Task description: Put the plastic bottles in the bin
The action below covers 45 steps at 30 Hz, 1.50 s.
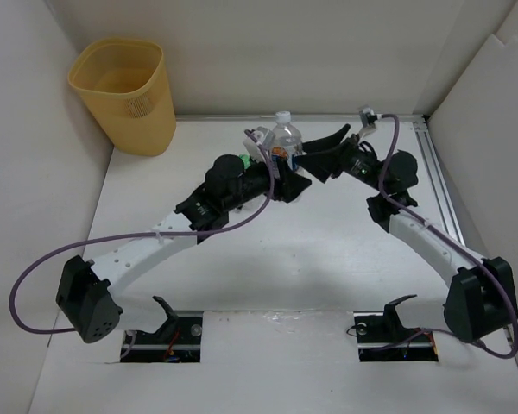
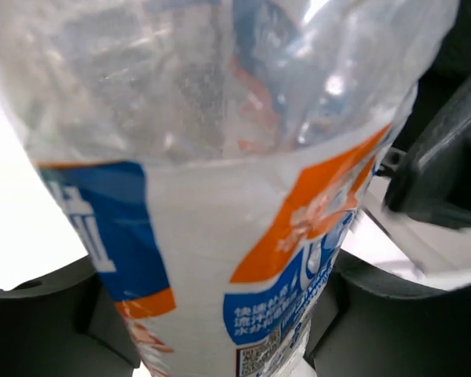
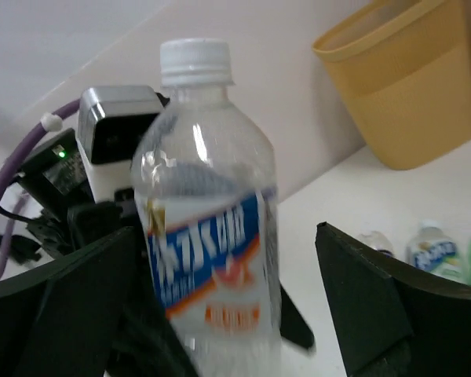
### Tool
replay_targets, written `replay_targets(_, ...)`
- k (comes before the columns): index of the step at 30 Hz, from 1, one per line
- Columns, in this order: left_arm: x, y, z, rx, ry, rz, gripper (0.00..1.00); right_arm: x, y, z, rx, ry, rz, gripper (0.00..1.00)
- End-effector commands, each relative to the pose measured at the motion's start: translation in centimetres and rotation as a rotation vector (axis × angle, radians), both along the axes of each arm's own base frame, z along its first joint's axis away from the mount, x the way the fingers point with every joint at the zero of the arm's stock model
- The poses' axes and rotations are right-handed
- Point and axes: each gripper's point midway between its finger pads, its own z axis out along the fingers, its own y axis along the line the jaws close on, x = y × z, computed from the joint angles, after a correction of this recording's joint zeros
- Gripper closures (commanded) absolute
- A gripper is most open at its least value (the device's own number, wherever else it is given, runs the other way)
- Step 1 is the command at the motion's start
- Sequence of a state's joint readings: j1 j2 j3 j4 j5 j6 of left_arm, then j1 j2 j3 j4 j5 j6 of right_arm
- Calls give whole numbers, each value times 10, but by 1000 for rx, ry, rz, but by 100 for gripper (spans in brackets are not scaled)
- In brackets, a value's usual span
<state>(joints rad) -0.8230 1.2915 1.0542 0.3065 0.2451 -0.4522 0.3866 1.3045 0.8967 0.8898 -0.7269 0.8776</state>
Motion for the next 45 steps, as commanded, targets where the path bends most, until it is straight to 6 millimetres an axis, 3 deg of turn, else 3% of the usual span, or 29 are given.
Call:
replay_targets(1, 44, 44, 58, -61, -90, 221, 100, 15, -36, 14, -35, -53, -145, 0)
replay_targets(3, 80, 83, 75, -46, -97, 389, 100, 31, -61, 10, -72, -51, -249, 0)
replay_targets(4, 96, 97, 77, -32, -87, 444, 100, 34, -67, -2, -95, -6, -274, 0)
replay_targets(6, 126, 129, 99, -27, -76, 564, 100, 29, -74, 1, -108, -25, -306, 0)
replay_targets(7, 148, 162, 108, -29, -83, 655, 100, 29, -75, -6, -134, -34, -315, 0)
replay_targets(8, 159, 179, 116, -34, -91, 710, 100, 27, -74, -13, -152, -18, -320, 0)
replay_targets(9, 167, 196, 144, -61, -124, 759, 100, 27, -74, -17, -165, -13, -322, 0)
replay_targets(10, 194, 227, 138, -32, -112, 853, 100, 28, -73, -24, -182, -10, -326, 0)
replay_targets(13, 232, 274, 156, -43, -135, 993, 100, 26, -68, -36, -201, 8, -327, 0)
replay_targets(15, 252, 313, 159, -43, -143, 1104, 100, 29, -58, -50, -236, 15, -306, 0)
replay_targets(16, 256, 330, 177, -68, -176, 1157, 100, 29, -55, -54, -245, 15, -298, 0)
replay_targets(17, 274, 352, 167, -56, -167, 1209, 100, 31, -52, -58, -263, 2, -294, 0)
replay_targets(20, 298, 388, 167, -75, -183, 1301, 100, 35, -47, -75, -316, -5, -288, 0)
replay_targets(21, 301, 410, 166, -74, -186, 1357, 100, 39, -47, -80, -338, -20, -293, 0)
replay_targets(25, 316, 446, 168, -111, -249, 1449, 100, 50, -46, -107, -394, -8, -291, 0)
replay_targets(27, 332, 458, 152, -81, -252, 1479, 98, 55, -45, -115, -419, -16, -293, 0)
replay_targets(28, 339, 459, 145, -75, -244, 1479, 91, 58, -47, -121, -438, -16, -304, 0)
replay_targets(29, 346, 467, 139, -59, -240, 1490, 78, 60, -46, -127, -446, -1, -301, 0)
replay_targets(30, 348, 471, 145, -55, -258, 1509, 44, 60, -46, -129, -455, -2, -301, 0)
replay_targets(31, 365, 474, 120, -28, -223, 1522, 18, 62, -46, -135, -462, 11, -297, 0)
replay_targets(32, 370, 477, 118, -26, -220, 1532, 0, 66, -46, -142, -475, 19, -304, 0)
replay_targets(35, 387, 476, 122, -27, -238, 1518, 0, 71, -38, -148, -525, -9, -311, 0)
replay_targets(37, 385, 471, 139, -64, -273, 1488, 0, 77, -36, -170, -613, 39, -325, 0)
replay_targets(39, 379, 466, 151, -87, -292, 1465, 0, 85, -32, -176, -711, 33, -359, 0)
replay_targets(41, 364, 461, 167, -122, -273, 1450, 0, 96, -27, -196, -805, 63, -372, 0)
replay_targets(42, 358, 458, 169, -125, -255, 1439, 0, 103, -17, -186, -834, 10, -367, 0)
replay_targets(43, 351, 457, 168, -114, -240, 1440, 0, 106, -16, -210, -900, 61, -345, 0)
replay_targets(44, 351, 457, 136, -78, -152, 1442, 0, 113, -15, -215, -915, 75, -352, 0)
replay_targets(45, 330, 453, 154, -117, -152, 1441, 0, 116, -9, -217, -925, 63, -341, 0)
